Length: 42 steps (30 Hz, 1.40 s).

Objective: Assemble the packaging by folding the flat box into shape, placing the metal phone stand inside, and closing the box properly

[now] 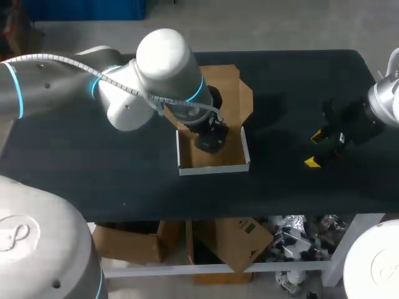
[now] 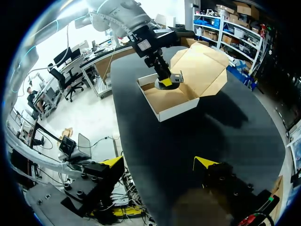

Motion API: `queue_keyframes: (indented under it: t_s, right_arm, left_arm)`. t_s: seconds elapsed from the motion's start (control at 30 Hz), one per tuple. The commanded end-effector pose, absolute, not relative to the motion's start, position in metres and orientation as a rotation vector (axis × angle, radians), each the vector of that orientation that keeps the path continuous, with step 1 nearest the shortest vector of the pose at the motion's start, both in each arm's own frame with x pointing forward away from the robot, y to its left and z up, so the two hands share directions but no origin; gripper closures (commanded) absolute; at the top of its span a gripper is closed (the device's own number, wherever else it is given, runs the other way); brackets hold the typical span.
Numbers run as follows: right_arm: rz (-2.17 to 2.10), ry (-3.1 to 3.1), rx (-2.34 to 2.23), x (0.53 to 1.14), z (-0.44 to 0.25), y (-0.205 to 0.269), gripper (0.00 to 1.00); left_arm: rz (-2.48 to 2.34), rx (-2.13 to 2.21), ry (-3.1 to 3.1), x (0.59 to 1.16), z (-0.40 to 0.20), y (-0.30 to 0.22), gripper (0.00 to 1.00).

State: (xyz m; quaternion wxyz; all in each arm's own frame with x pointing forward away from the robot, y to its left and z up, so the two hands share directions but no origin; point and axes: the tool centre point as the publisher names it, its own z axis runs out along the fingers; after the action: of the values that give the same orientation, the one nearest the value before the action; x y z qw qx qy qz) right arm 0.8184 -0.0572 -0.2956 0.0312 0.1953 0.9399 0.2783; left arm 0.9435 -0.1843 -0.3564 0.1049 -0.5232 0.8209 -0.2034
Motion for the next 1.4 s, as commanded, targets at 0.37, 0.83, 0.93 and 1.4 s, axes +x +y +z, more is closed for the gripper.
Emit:
queue_keyframes:
  t_s: [0.37, 0.83, 0.93, 1.4]
  right_arm:
    - [0.862, 2.894, 0.6, 0.817, -0.295, -0.058, 0.0]
    - [0.862, 2.894, 0.6, 0.817, -0.295, -0.058, 0.0]
    - [0.862, 2.894, 0.6, 0.817, -0.295, -0.058, 0.0]
    - [0.862, 2.894, 0.6, 0.817, -0.295, -0.058, 0.0]
  left_arm:
    - [-0.594, -1.514, 2.487, 0.936, -0.382, -0.183, 1.0]
    - [-0.581, -1.488, 2.498, 0.938, -0.393, -0.186, 1.0]
    - [-0.576, -1.481, 2.502, 0.938, -0.394, -0.188, 0.85]
    - [-0.552, -1.48, 2.486, 0.941, -0.394, -0.19, 0.0]
